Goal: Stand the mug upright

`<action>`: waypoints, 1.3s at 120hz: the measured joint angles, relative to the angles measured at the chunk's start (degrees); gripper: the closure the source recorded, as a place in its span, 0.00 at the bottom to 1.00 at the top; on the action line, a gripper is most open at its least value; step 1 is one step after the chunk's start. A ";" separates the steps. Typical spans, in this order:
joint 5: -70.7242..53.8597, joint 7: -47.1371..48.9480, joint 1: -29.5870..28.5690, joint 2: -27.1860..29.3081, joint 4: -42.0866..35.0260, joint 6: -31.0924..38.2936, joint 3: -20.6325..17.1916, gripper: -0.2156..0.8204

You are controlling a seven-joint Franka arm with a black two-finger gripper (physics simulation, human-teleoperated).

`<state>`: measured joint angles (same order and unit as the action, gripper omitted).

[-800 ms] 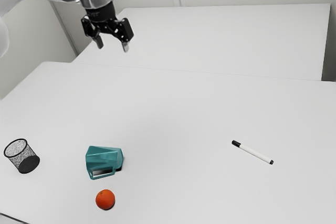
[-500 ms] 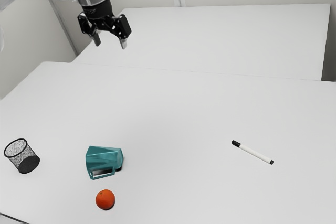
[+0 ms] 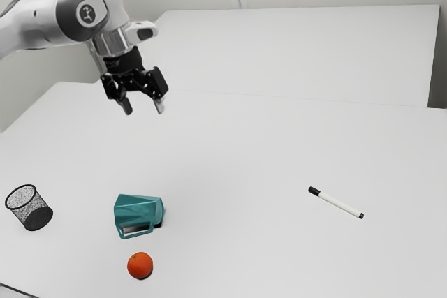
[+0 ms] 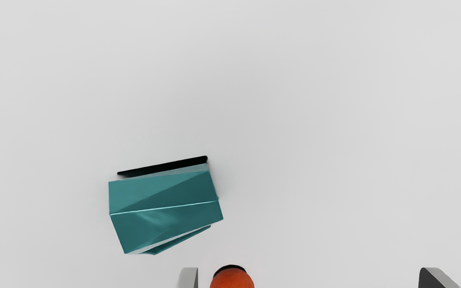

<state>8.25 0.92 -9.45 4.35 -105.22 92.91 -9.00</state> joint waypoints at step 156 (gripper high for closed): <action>29.21 -45.88 -30.49 -3.86 -31.33 8.95 0.56 0.21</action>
<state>37.46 -44.96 -39.94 0.49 -136.55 101.86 -8.44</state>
